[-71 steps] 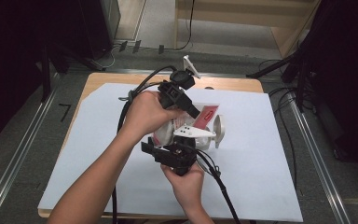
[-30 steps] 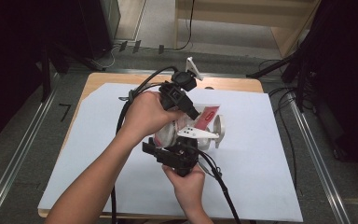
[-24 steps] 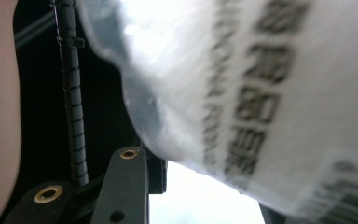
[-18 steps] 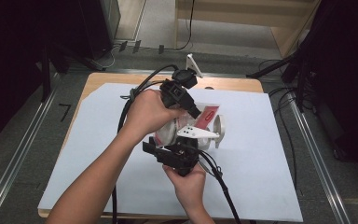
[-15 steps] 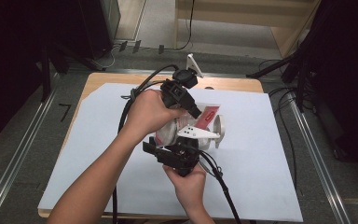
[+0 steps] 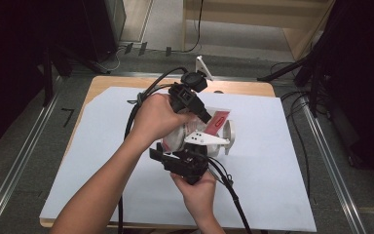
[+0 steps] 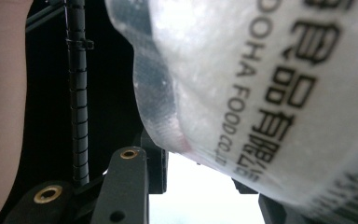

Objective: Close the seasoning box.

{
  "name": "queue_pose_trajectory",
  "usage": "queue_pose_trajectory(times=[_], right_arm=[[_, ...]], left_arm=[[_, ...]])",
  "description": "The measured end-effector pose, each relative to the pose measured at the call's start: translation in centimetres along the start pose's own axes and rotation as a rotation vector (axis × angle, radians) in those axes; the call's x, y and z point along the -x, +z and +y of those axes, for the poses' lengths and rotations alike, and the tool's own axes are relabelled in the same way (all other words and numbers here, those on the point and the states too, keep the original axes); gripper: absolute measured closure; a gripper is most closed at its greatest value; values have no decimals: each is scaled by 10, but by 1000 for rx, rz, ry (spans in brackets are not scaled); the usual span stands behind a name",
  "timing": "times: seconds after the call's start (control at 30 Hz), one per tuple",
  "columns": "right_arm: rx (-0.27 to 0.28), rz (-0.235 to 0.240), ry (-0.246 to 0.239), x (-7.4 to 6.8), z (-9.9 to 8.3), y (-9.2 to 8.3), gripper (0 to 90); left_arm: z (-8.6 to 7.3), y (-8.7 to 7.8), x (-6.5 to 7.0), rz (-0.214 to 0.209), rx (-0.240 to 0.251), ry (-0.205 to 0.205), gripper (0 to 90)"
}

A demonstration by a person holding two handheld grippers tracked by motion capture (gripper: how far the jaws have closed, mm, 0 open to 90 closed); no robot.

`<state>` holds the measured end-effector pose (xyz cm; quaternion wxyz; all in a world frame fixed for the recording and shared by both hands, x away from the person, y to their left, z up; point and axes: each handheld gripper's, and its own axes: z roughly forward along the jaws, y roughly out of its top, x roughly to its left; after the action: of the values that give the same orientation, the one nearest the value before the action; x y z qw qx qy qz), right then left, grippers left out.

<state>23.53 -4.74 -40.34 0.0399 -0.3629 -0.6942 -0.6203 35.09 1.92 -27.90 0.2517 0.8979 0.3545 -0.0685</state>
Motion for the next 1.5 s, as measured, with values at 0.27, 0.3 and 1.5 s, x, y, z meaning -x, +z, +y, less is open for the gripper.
queue_pose_trajectory(times=[0.27,0.3,1.5], right_arm=[[8,10,4,0,0,2,643],[8,9,4,0,0,3,644],[15,22,1,-6,-1,9,643]], left_arm=[[-2,-1,1,8,5,2,858],[-2,-2,1,8,3,7,857],[-7,-7,-2,17,-1,3,854]])
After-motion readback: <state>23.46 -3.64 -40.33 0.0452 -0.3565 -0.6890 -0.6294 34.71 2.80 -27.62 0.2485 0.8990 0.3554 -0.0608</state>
